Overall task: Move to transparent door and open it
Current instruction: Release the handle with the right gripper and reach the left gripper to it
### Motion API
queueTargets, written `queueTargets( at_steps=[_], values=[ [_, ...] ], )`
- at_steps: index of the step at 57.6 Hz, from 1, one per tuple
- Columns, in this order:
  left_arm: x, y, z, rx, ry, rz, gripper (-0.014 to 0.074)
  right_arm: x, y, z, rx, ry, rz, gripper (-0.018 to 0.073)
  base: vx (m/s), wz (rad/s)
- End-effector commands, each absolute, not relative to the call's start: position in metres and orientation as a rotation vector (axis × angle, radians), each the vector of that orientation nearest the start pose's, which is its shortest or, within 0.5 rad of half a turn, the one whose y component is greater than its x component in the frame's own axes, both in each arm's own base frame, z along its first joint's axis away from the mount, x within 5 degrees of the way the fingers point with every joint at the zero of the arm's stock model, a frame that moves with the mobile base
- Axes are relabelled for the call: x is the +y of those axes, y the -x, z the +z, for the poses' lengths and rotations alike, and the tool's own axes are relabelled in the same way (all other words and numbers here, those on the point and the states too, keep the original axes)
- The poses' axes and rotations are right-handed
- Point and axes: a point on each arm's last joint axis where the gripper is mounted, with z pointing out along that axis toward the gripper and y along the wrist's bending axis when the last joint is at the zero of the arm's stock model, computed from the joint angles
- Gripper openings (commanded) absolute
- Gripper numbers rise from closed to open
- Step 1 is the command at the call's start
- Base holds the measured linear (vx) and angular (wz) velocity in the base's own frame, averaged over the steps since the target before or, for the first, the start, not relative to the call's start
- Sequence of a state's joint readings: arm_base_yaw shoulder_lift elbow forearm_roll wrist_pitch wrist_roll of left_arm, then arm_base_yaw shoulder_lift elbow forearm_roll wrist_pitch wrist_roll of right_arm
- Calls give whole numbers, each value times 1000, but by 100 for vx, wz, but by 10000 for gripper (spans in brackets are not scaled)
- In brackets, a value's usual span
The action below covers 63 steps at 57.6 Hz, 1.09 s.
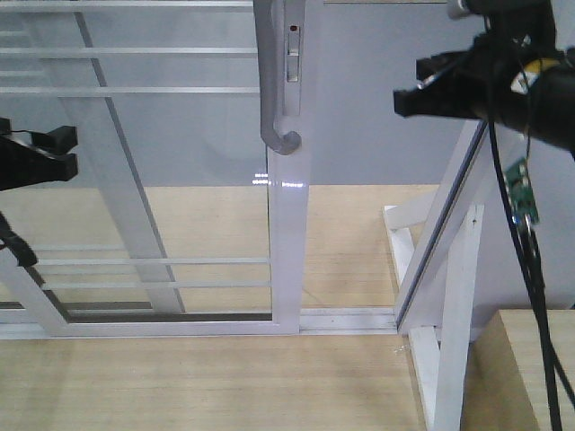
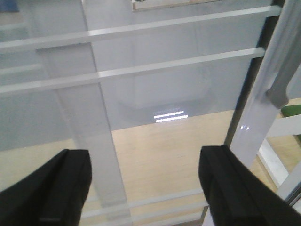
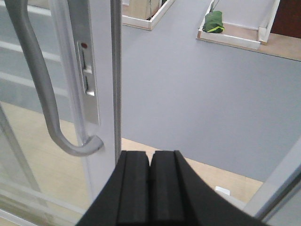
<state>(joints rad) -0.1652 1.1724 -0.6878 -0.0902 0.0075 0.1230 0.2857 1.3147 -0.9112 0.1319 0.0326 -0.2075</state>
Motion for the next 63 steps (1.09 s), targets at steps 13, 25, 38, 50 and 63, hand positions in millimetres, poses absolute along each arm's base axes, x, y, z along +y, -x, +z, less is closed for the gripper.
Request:
queueTargets(
  at_steps=[13,25,38,50,63],
  values=[
    [-101,-309,310,1739,-289,-195,577,62,-218,305,1760,322,122,0,0,0],
    [-133,-348,319,1700,-305,-253,577,60,-214,303,1760,321,122,0,0,0],
    [-155,-378,324,1683,-251,-334,577,60,-214,303,1757,321,121,0,0,0],
    [-174,-392,320,1677,-260,-369,577,60,-214,304,1749,340,104,0,0,0],
    [-189,-407,315,1668,-264,-391,576,60,-214,304,1748,340,105,0,0,0]
  ],
)
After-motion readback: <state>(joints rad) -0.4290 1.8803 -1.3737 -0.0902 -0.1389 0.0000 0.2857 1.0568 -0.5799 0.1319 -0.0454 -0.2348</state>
